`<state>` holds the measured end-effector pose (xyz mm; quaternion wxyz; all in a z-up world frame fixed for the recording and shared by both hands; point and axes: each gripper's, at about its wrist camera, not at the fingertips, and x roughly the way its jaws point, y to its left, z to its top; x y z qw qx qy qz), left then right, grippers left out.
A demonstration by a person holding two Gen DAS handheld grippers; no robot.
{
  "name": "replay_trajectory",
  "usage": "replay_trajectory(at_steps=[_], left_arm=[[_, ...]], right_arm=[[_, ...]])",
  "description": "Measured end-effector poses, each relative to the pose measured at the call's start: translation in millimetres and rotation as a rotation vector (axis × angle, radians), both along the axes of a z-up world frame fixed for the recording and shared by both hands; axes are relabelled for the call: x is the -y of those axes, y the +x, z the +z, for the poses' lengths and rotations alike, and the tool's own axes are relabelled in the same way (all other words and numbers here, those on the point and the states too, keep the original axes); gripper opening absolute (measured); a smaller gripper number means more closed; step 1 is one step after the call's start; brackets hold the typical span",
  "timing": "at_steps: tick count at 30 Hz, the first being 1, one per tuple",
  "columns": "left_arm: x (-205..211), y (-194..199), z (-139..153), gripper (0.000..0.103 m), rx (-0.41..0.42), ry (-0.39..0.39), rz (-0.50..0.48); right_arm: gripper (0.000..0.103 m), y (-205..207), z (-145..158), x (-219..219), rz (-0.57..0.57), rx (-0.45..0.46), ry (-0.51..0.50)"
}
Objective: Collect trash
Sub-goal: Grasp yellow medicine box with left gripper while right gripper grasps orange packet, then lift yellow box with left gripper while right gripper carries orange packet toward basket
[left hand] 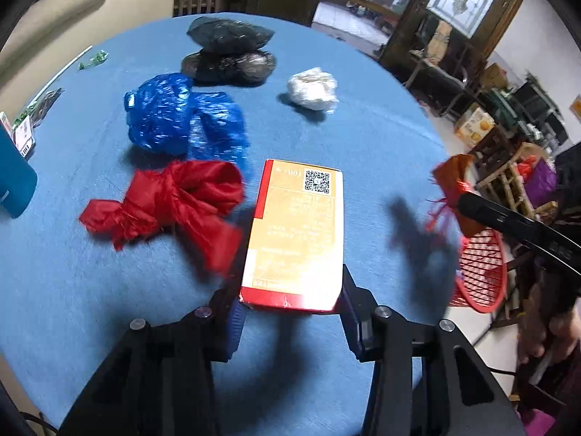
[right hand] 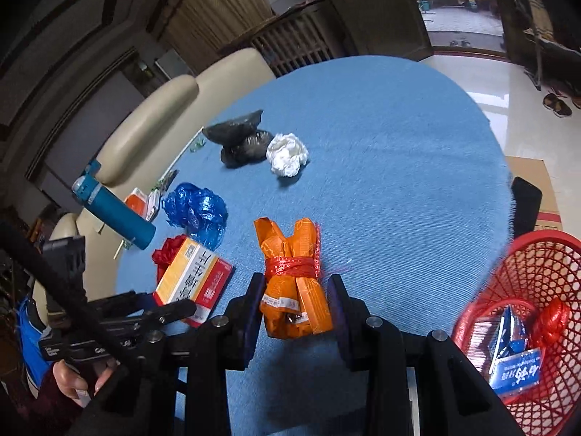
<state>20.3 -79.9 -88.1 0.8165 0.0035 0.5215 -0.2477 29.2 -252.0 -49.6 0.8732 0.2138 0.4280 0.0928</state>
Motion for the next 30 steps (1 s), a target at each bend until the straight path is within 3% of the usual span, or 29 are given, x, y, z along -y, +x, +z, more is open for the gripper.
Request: replay_trajectory(at_steps=[5, 11, 19, 30], left_arm=[[9.6, -27.6, 23.5, 0.047, 0.048, -0.040, -0.066], [17.5, -38.5, 59.4, 0.048, 0.127, -0.049, -0.071], [49.1, -53.6, 94.2, 0.048, 0.276, 0.089, -0.065], [68.2, -65.5, 113.1, 0.048, 0.364, 0.210, -0.059]], right_arm=[[0.037, -14.3, 8.5, 5.3, -0.020, 0.033, -0.001], [0.037, -34.4, 16.5, 16.5, -0.041, 0.051, 0.014], [0.037, -57.9, 26.0, 26.1, -0.067, 0.072, 0.011], [0.037, -73.3, 41.0, 24.8, -0.068, 0.113, -0.028]])
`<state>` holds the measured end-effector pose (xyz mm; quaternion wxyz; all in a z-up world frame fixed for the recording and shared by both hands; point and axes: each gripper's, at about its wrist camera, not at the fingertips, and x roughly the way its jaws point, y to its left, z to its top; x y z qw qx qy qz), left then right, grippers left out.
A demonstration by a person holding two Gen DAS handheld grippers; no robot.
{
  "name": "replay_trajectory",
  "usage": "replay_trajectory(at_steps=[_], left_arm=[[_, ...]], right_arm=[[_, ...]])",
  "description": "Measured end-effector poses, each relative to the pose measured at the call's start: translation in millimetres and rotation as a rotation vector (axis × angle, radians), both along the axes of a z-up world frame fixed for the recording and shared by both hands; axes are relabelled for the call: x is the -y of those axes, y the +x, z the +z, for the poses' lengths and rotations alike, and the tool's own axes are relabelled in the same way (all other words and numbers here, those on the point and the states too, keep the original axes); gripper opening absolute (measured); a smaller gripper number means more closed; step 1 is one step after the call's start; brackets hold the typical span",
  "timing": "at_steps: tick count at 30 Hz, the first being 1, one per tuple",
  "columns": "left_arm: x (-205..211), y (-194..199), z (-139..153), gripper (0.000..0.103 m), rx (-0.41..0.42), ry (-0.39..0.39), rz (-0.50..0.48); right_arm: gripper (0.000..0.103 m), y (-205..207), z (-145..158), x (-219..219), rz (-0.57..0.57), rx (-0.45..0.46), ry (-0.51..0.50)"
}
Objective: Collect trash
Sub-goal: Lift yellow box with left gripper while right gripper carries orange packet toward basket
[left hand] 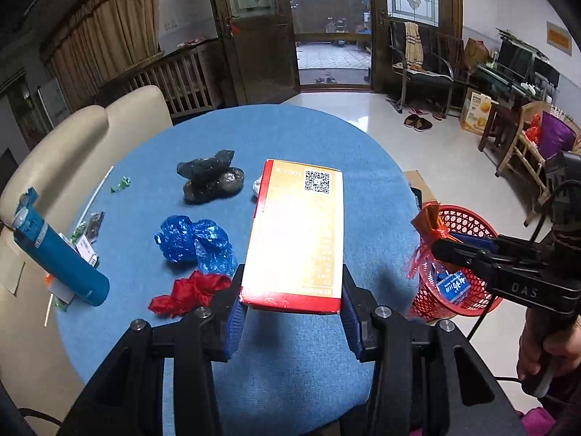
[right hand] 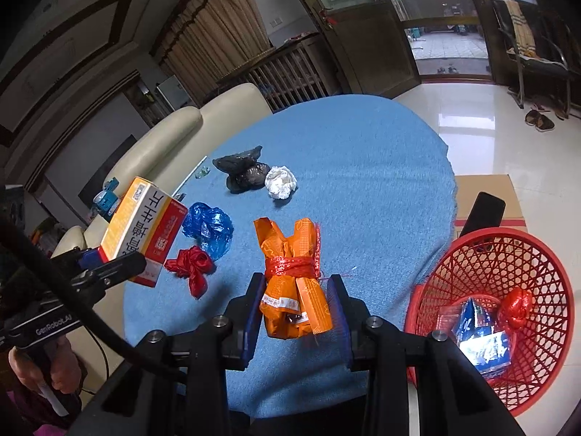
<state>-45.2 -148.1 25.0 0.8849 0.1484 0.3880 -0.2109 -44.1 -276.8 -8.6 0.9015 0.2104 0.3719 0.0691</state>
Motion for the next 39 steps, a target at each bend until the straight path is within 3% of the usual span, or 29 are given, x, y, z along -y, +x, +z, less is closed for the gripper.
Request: replay_trajectory(at_steps=[16, 39], left_arm=[[44.1, -17.0, 11.9, 0.048, 0.071, 0.072, -0.090], [86.3, -26.7, 5.9, 0.048, 0.093, 0.153, -0.182]], right_arm=[[0.037, -19.2, 5.9, 30.8, -0.064, 0.029, 0.031], [0.037, -41.4, -2.9, 74.1, -0.149, 0.035, 0.095]])
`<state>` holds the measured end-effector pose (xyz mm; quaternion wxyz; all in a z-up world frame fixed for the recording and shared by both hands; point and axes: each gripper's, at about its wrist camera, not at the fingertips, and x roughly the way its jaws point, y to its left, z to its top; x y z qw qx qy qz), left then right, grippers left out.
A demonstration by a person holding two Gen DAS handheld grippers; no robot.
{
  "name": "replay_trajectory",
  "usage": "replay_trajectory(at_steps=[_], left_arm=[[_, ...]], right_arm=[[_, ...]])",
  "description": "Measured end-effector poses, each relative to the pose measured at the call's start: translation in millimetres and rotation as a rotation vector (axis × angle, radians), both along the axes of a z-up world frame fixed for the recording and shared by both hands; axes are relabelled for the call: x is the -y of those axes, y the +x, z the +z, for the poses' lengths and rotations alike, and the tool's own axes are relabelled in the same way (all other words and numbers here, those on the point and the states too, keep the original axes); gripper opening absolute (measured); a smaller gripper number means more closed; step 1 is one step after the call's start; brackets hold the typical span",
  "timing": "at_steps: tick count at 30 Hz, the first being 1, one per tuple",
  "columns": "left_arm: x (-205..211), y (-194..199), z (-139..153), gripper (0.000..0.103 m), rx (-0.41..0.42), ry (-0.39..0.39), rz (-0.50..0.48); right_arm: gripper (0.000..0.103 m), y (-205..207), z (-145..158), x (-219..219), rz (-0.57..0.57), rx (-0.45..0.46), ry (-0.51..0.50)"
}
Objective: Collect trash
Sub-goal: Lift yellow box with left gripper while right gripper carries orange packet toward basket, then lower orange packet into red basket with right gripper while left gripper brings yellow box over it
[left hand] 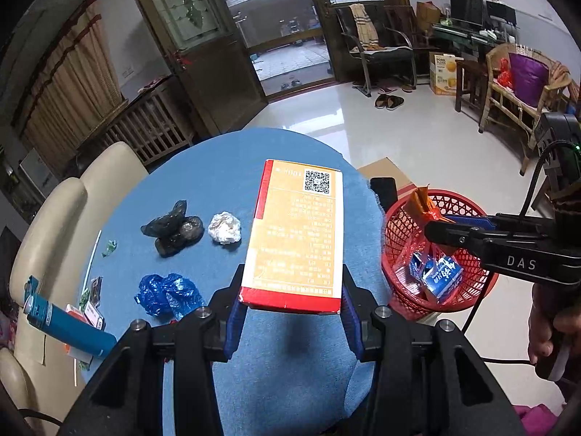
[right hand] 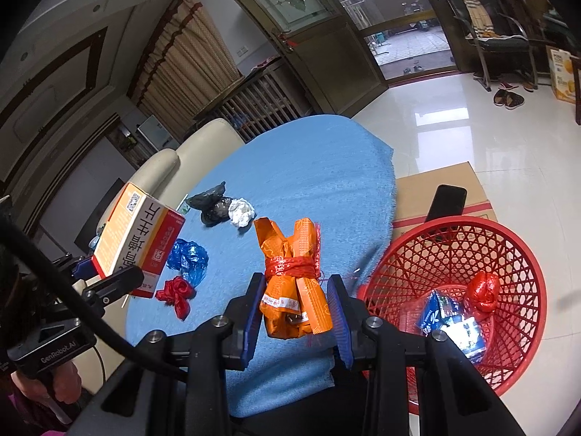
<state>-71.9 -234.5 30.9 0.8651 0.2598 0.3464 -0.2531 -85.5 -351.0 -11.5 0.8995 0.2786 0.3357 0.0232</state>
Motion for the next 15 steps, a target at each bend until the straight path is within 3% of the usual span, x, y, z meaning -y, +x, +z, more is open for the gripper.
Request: replay_trajectory(at_steps=[15], left_arm=[[20.1, -1.9, -4.9, 0.048, -0.031, 0.013, -0.040]], right_arm=[[0.037, -8.4, -2.3, 16.4, -0.037, -0.006, 0.006]])
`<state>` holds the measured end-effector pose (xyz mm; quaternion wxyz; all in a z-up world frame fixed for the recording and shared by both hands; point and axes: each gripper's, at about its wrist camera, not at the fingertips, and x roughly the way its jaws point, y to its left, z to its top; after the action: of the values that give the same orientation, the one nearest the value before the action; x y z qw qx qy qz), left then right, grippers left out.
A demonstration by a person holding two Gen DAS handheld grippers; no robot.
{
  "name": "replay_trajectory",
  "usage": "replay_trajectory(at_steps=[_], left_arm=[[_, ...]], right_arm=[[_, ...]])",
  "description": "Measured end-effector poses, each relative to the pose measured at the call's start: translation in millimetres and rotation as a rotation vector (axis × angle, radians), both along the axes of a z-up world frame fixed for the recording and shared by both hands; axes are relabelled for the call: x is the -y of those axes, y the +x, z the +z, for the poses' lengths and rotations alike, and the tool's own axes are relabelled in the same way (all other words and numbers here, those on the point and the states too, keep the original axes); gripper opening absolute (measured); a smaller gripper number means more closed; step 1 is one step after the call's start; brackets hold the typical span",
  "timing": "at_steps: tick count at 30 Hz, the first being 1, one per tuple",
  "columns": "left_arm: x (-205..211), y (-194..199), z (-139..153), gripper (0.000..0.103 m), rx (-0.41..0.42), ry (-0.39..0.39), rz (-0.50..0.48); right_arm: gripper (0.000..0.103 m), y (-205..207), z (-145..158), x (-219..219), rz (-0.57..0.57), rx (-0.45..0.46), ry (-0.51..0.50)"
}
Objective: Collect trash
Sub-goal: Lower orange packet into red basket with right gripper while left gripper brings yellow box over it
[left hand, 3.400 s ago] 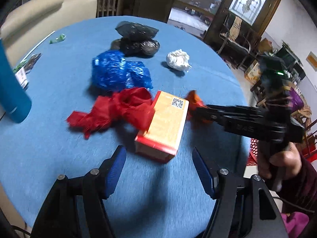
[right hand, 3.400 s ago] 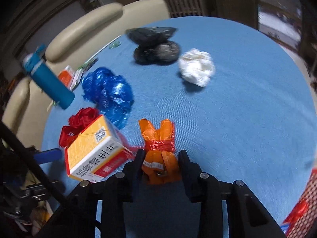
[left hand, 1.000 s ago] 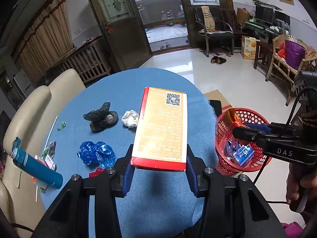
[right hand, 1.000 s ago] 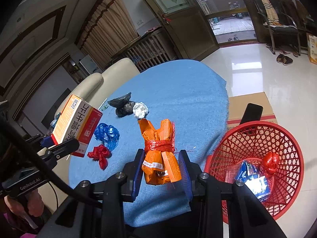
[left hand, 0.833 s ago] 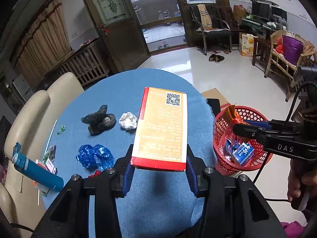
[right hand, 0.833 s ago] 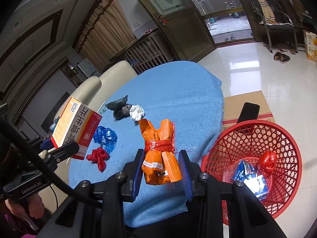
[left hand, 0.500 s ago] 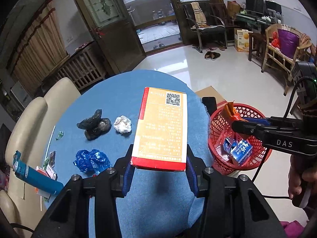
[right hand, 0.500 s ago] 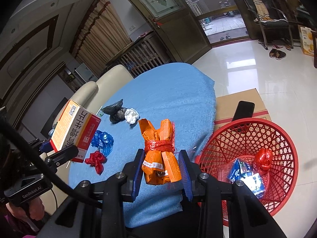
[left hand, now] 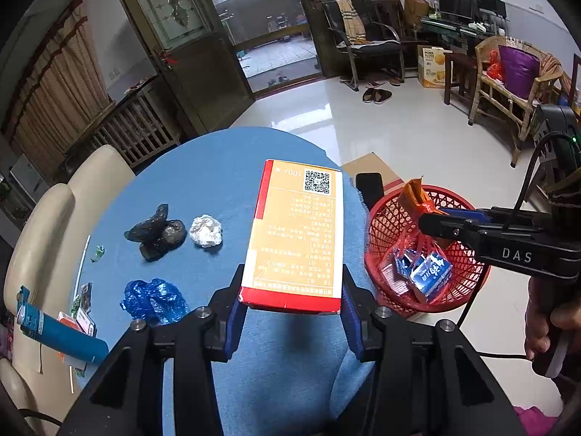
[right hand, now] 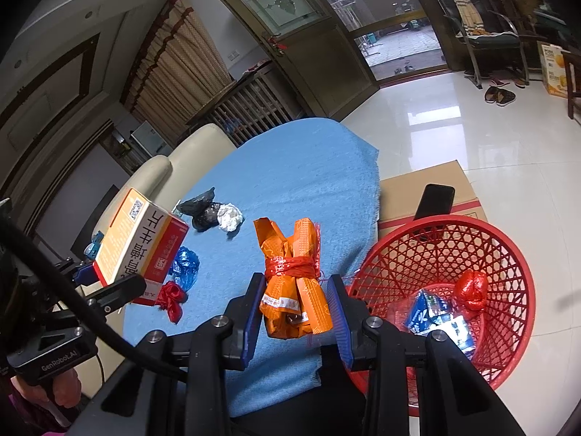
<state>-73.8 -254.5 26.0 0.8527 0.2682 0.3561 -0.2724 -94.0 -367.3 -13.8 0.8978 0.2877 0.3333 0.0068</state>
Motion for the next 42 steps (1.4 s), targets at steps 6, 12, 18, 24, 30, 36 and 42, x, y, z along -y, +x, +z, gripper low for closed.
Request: replay_trajectory(at_steps=[6, 12, 18, 24, 30, 36, 42], left_arm=[[10.7, -1.6, -4.3, 0.048, -0.009, 0.012, -0.022], [19.5, -0.7, -8.7, 0.048, -0.024, 0.026, -0.036], [30.6, -4.5, -11.7, 0.048, -0.049, 0.028, -0.077], [43.4, -6.5, -11.8, 0.048, -0.079, 0.011, -0.121], [60.0, -3.3, -17.0, 0.048, -0.121, 0.004, -0.167], [78.3, -6.7, -26.2, 0.048, -0.157, 0.019, -0.205], [96.1, -8.3, -34.6, 0.048, -0.199, 0.034, -0.239]], right_arm=[[0.037, -3.3, -0.7, 11.8, -0.028, -0.002, 0.003], [0.037, -7.9, -2.3, 23.2, -0.057, -0.004, 0.012], [0.037, -12.5, -2.3, 37.3, -0.095, -0.005, 0.020], [0.037, -17.7, -1.2, 52.5, -0.143, -0.012, 0.019], [0.037, -20.3, -7.6, 66.9, -0.191, -0.046, 0.027], [0.037, -22.5, -19.6, 77.1, -0.222, -0.081, 0.058], [0.037, -25.2, -24.8, 82.4, -0.234, -0.091, 0.068]])
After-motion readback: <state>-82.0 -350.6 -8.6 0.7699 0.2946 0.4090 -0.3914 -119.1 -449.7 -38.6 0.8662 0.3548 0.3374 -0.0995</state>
